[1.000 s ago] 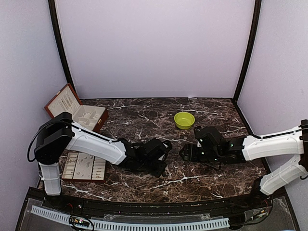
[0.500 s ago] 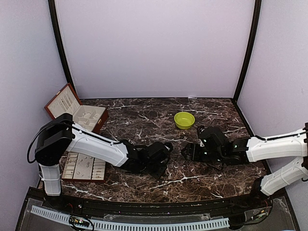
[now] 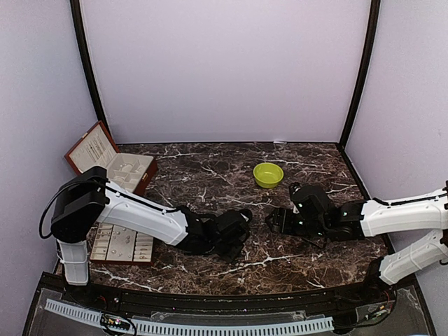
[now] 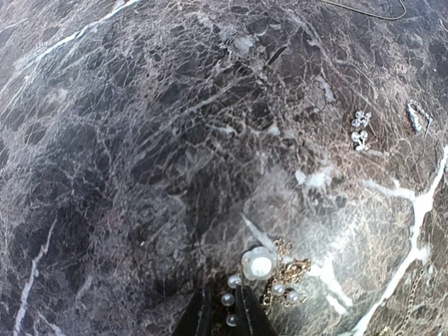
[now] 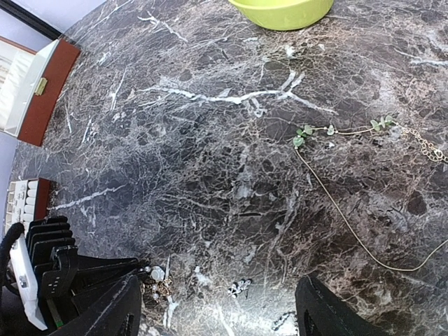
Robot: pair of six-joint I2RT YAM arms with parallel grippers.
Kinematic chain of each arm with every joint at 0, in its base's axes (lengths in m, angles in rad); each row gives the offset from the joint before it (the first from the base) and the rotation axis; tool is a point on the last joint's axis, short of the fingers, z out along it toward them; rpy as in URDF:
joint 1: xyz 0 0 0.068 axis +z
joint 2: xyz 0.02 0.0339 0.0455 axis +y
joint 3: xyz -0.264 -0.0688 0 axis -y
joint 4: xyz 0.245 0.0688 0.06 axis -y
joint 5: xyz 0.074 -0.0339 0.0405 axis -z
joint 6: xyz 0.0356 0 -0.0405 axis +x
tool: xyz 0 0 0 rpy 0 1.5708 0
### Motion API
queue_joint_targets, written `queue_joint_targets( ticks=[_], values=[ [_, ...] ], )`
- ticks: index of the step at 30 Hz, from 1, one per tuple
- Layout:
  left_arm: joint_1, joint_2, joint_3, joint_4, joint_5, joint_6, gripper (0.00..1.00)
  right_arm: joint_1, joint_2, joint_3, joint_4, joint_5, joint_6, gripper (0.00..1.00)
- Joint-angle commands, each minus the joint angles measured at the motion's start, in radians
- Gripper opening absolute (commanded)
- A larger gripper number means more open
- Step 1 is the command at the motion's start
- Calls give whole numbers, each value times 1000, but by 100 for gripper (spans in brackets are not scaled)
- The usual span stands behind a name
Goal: Organize the mixed jewelry
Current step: Pick up the bracelet at the center of the board.
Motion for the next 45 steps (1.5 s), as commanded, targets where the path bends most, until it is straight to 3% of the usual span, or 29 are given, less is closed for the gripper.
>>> queue_joint_targets(
  ticks=[1, 12, 27, 45],
  values=[
    [-5, 48, 18, -56, 13, 7, 14, -7, -11, -2, 31, 21, 10, 77],
    [-5, 49, 28, -83, 8, -8, 0, -9, -9, -2, 40, 34, 18, 77],
    [-5, -140, -10, -40, -126, 11, 0, -27, -16, -5, 24, 52, 10, 78],
    [-4, -236, -3, -96, -187, 21, 0, -71, -69, -22, -19, 70, 4, 79]
  ],
)
